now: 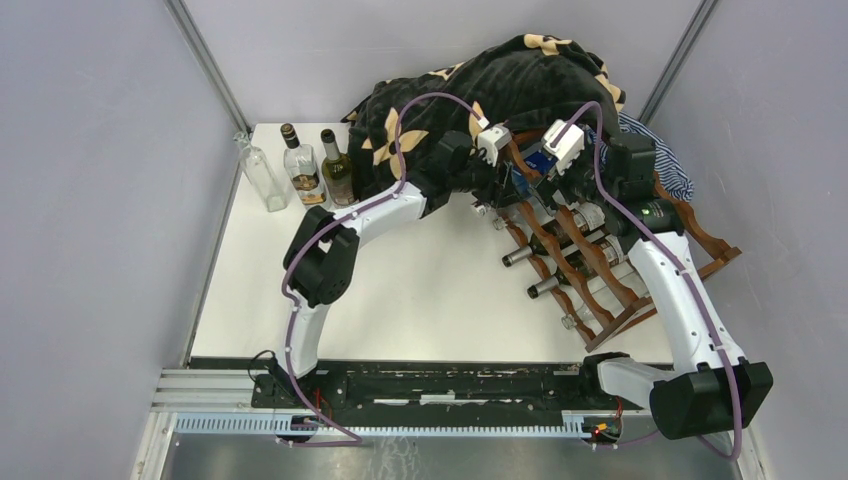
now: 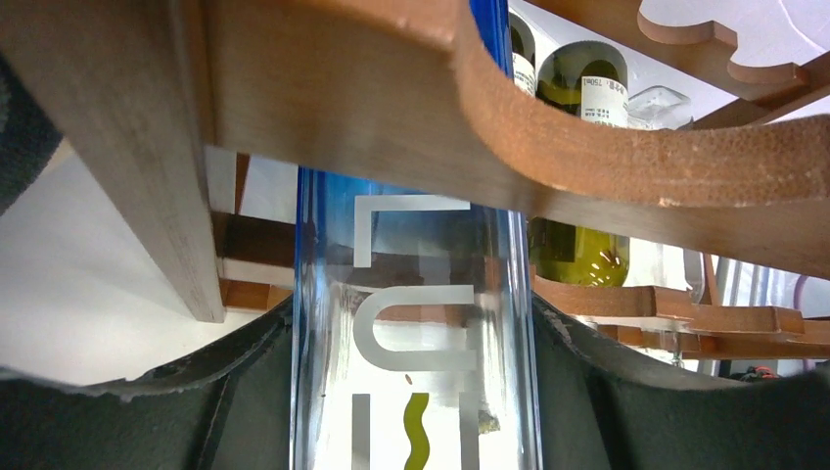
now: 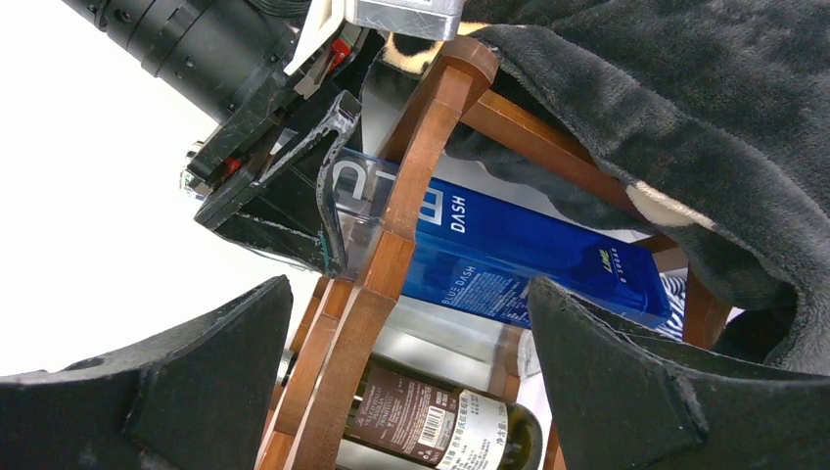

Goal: Put the wine bottle on the wine rack
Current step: Place the wine bottle in the wine rack.

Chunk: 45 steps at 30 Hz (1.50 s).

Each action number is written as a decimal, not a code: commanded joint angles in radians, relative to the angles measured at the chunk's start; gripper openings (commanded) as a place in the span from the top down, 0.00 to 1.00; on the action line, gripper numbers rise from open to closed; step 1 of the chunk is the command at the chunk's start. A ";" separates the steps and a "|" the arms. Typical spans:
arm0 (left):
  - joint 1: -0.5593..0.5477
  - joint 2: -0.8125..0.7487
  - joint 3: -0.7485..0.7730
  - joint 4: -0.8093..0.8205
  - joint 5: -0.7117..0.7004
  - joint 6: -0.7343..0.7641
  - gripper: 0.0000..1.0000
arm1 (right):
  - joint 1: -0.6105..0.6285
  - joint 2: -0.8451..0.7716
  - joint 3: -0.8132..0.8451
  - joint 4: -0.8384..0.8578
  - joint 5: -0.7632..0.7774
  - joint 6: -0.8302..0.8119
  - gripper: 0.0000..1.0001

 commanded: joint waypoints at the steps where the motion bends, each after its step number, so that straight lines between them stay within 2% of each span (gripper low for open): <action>1: -0.013 -0.022 0.138 0.132 0.001 0.111 0.98 | -0.008 -0.026 0.001 0.042 -0.017 0.022 0.05; 17: -0.021 0.029 0.228 0.071 0.046 0.171 0.95 | -0.020 -0.032 -0.005 0.046 -0.024 0.025 0.04; 32: -0.024 0.062 0.262 0.031 0.041 0.159 0.59 | -0.026 -0.036 -0.010 0.048 -0.031 0.026 0.04; 45: -0.030 0.046 0.248 0.025 0.004 0.155 0.37 | -0.032 -0.042 -0.016 0.050 -0.033 0.026 0.04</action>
